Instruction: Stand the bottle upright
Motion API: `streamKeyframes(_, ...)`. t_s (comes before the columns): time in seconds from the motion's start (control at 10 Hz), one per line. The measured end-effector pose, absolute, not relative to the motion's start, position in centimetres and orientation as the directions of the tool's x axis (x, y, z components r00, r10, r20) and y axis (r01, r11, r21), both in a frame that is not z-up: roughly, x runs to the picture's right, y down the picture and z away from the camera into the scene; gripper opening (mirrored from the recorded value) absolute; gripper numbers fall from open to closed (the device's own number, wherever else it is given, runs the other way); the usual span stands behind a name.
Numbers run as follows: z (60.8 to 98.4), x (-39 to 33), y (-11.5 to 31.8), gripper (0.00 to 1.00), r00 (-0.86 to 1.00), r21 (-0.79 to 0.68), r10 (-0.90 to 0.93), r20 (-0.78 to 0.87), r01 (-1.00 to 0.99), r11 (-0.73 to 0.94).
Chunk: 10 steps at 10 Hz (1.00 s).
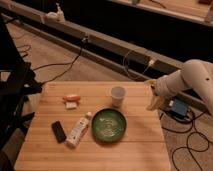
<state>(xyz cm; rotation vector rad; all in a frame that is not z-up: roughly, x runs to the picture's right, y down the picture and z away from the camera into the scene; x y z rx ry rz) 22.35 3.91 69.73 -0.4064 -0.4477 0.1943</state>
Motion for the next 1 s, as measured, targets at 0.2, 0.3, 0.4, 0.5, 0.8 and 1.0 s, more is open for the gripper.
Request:
streamKeyframes(0.2, 70.2, 19.4, 4.3, 0.80, 0.877, -0.438, 0.202, 0.435, 0.010, 0.899)
streamKeyframes(0.3, 70.4, 17.2, 4.6, 0.80, 0.865, -0.441, 0.158, 0.476, 0.079, 0.894)
streamKeyframes(0.4, 70.5, 15.1, 4.9, 0.80, 0.848, -0.439, 0.118, 0.517, 0.145, 0.887)
streamKeyframes(0.5, 70.5, 12.7, 5.0, 0.80, 0.823, -0.430, 0.074, 0.564, 0.215, 0.877)
streamKeyframes(0.8, 70.1, 5.9, 4.7, 0.80, 0.735, -0.382, -0.019, 0.677, 0.374, 0.845)
streamKeyframes(1.0, 70.1, 6.2, 4.8, 0.80, 0.738, -0.384, -0.016, 0.675, 0.370, 0.846)
